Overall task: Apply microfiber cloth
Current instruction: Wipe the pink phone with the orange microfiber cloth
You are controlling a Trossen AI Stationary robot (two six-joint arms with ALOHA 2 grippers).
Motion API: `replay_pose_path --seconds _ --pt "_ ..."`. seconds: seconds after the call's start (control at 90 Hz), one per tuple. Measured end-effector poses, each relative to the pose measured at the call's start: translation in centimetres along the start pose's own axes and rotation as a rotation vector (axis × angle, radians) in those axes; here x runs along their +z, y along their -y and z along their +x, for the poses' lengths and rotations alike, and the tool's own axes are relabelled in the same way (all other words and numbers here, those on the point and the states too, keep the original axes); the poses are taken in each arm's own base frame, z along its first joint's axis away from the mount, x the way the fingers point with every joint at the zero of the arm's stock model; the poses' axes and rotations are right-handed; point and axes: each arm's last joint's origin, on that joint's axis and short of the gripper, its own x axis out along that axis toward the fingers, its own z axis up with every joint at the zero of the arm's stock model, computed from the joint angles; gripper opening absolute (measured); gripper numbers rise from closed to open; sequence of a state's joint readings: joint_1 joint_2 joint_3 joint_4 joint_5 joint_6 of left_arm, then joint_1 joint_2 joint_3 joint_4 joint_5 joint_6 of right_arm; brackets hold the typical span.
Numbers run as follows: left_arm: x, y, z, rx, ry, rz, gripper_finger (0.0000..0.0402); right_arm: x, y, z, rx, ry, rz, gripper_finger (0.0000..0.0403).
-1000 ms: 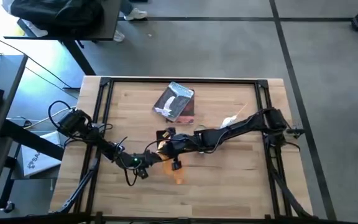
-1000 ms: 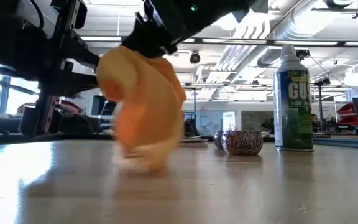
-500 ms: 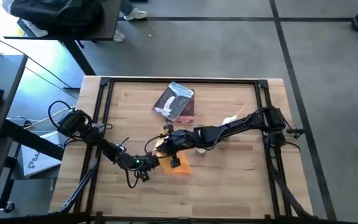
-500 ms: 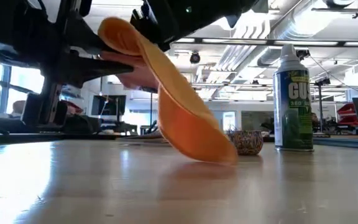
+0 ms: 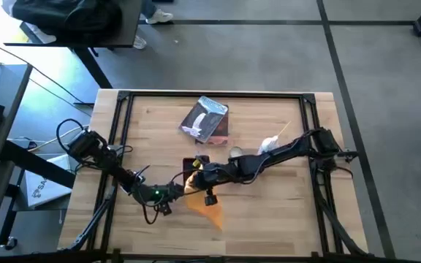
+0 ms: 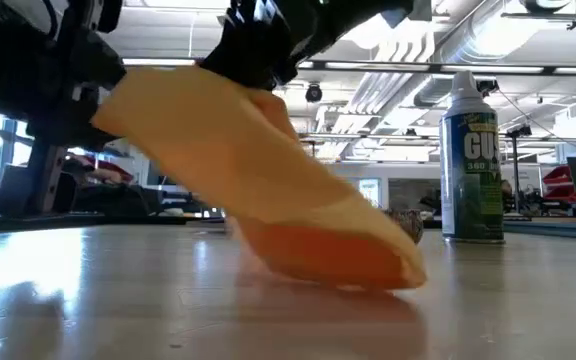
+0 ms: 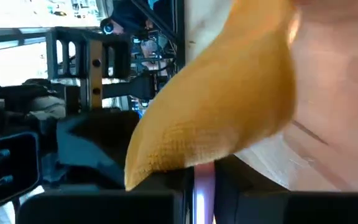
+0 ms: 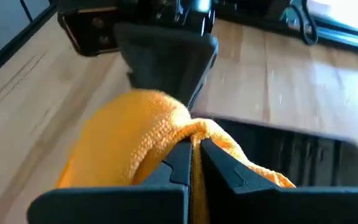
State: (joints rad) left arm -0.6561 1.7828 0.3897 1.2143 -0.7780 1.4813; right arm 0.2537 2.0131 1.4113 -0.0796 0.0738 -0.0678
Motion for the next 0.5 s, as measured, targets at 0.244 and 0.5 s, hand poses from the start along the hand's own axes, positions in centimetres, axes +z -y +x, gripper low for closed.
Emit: replay_pose_path --seconds 0.244,0.5 --pt "0.2 0.2 -0.5 -0.002 -0.039 0.059 0.0017 -0.6 -1.7 -0.5 0.051 -0.084 0.067 0.0000" --pt "-0.5 0.0 -1.0 0.044 -0.131 0.011 0.0017 -0.5 -2.7 -3.7 0.053 -0.200 0.029 0.0000"
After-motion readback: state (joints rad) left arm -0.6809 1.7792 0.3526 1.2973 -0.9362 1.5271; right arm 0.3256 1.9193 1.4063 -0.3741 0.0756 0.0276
